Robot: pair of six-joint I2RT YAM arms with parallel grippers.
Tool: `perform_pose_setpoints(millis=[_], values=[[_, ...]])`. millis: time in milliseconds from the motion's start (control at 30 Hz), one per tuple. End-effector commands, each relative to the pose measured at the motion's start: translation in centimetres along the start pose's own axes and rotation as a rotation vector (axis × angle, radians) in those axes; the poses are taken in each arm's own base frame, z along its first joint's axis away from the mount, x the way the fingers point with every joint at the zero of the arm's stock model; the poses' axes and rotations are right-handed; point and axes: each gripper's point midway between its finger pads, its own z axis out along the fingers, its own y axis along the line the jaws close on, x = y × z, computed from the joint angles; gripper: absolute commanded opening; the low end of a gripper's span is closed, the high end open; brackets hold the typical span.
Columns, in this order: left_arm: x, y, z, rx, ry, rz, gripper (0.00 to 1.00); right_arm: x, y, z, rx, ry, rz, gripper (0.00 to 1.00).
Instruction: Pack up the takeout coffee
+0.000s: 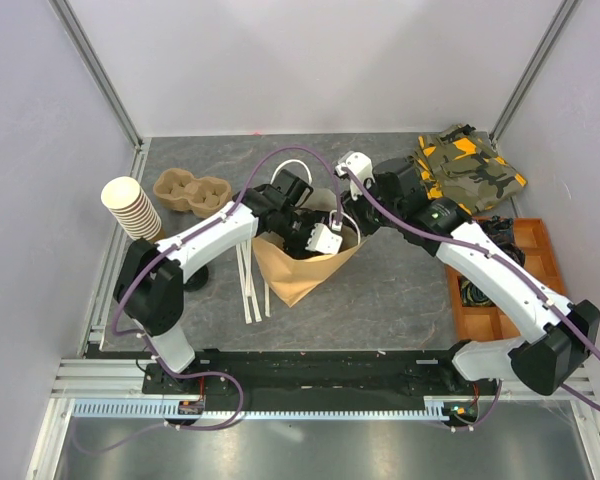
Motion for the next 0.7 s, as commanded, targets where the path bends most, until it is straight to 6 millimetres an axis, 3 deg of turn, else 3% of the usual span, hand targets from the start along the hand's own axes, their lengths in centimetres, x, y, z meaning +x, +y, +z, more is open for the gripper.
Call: perform_pose_setpoints(millis=[0,467,600,667], values=[[7.3,-6.1,2.9,0.216,0.183,-0.097,0.29,-0.1,-0.8,0.0,0.010,0.025,0.037,0.34],[8.6,-6.2,3.5,0.232,0.217,-0.108,0.39,0.0,-0.8,0.5,-0.031,0.030,0.045,0.19],[8.6,-6.0,3.6,0.233,0.220,-0.113,0.42,0.0,-1.0,0.6,-0.029,0.032,0.045,0.03],[8.4,-5.6,3.5,0.222,0.219,-0.110,0.45,0.0,-0.9,0.8,-0.032,0.034,0.043,0.00]])
